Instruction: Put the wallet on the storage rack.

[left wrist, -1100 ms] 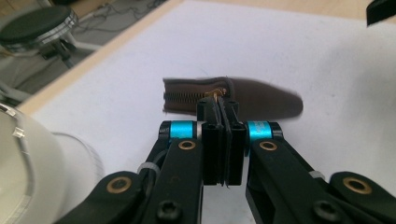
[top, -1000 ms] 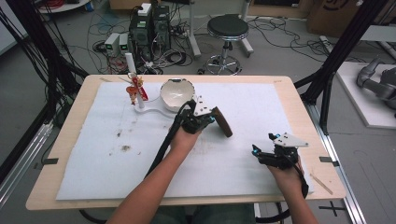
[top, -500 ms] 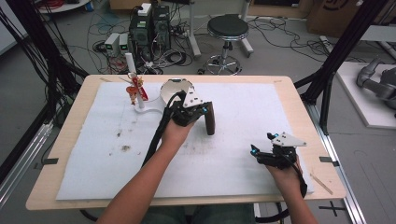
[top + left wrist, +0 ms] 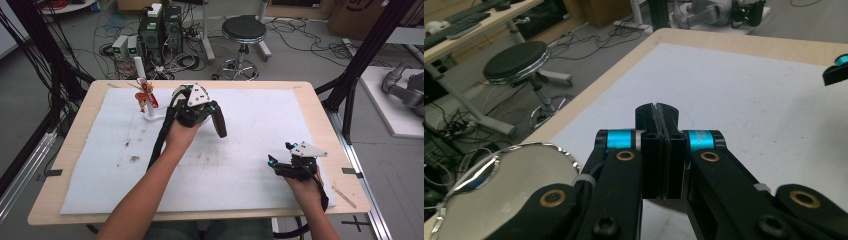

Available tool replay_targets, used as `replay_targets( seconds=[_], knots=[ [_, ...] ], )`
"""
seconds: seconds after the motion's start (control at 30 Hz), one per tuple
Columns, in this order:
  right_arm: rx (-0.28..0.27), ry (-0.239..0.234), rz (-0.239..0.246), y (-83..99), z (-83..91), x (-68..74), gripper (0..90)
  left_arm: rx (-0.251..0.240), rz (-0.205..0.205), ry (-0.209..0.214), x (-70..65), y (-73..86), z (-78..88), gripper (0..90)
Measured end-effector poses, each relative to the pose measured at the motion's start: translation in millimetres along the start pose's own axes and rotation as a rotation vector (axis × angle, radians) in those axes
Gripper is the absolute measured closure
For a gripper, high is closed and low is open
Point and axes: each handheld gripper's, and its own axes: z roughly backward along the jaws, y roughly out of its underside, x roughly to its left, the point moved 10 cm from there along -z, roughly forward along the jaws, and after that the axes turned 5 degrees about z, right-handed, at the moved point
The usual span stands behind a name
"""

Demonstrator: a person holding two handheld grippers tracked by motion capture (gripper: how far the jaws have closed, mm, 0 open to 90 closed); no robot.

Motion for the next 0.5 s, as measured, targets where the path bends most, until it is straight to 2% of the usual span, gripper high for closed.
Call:
replay_targets(
  seconds=[0.1,0.13,0.27,0.5],
  knots=[
    [0.001,-0.002,0.0,-0.1,-0.1,0.6,21.3,-0.01,-0.006,-0.032,15.8,-11.8,8.5,88.9],
    [0.002,-0.002,0.0,0.0,-0.1,0.8,21.3,-0.01,-0.006,-0.032,15.8,-11.8,8.5,88.9],
    [0.002,-0.001,0.0,0.3,-0.5,0.1,21.3,-0.017,-0.006,-0.069,34.4,-21.4,17.3,88.9],
    [0.006,-0.002,-0.001,1.1,-1.2,0.3,21.3,-0.003,0.004,-0.14,67.0,-23.8,27.1,88.9]
  ],
)
